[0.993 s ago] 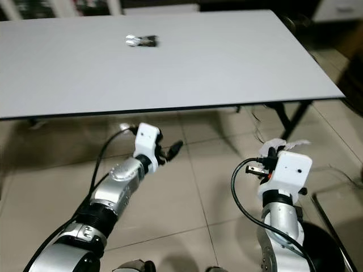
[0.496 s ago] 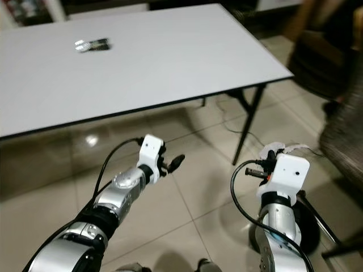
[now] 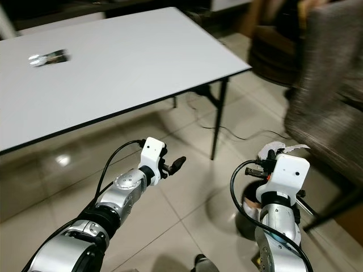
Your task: Picking trash to rubbish bin
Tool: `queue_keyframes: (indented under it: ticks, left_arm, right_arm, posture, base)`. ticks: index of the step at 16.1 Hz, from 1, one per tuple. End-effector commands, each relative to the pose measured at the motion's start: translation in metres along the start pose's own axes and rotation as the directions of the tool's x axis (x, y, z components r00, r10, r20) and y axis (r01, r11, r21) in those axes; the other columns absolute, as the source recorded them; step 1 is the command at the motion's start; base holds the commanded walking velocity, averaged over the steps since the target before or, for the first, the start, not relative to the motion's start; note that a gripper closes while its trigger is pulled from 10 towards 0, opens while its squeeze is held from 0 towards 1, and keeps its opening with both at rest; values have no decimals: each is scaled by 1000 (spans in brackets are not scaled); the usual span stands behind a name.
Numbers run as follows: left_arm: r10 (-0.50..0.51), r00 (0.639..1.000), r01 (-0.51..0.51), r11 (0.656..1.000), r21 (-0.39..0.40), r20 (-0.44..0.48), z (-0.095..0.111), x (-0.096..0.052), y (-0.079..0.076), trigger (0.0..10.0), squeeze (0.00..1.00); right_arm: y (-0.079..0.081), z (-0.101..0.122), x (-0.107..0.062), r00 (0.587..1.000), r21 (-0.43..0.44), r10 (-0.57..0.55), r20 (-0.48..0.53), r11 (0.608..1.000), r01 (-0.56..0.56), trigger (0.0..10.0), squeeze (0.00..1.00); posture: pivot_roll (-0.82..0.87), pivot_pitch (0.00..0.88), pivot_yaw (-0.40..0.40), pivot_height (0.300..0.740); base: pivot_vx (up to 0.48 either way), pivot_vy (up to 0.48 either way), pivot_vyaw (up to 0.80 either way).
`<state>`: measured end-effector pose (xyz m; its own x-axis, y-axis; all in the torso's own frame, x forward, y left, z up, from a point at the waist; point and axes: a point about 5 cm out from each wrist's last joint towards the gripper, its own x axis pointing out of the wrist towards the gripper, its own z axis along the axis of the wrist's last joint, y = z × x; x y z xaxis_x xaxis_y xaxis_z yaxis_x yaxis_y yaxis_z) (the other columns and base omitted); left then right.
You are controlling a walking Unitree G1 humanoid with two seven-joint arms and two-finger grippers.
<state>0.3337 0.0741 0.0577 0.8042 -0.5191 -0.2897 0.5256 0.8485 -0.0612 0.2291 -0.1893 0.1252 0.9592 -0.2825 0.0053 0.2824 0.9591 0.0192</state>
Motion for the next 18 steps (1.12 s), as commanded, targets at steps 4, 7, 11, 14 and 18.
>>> queue_keyframes:
  ticks: [4,7,11,14,18]
  left_arm:
    - [8,1000,-8,1000,21,13,3,0,5,10000,0]
    - [15,999,-16,999,40,37,5,-1,6,10000,0]
    - [7,999,-10,999,51,50,8,1,4,10000,0]
    - [2,999,-5,998,56,53,8,1,3,10000,0]
    - [-4,998,1,998,65,58,9,2,1,10000,0]
  right_arm:
    - [-1,-4,0,1000,-11,-6,-9,1000,6,10000,0]
    - [-1,-7,-1,1000,-4,-8,-22,1000,8,10000,0]
    - [-3,-10,-2,999,7,-22,-32,1000,22,10000,0]
    - [-3,-10,-3,999,8,-27,-32,1000,27,10000,0]
    - [-3,-11,-3,999,13,-28,-34,1000,28,10000,0]
  posture:
    - [12,101,20,740]
    - [13,100,21,740]
    - [10,96,25,740]
    - [10,96,25,740]
    - [2,94,31,740]
  base:
    - [0,0,-781]
    - [0,0,-781]
    - [0,0,-781]
    - [0,0,-781]
    - [0,0,-781]
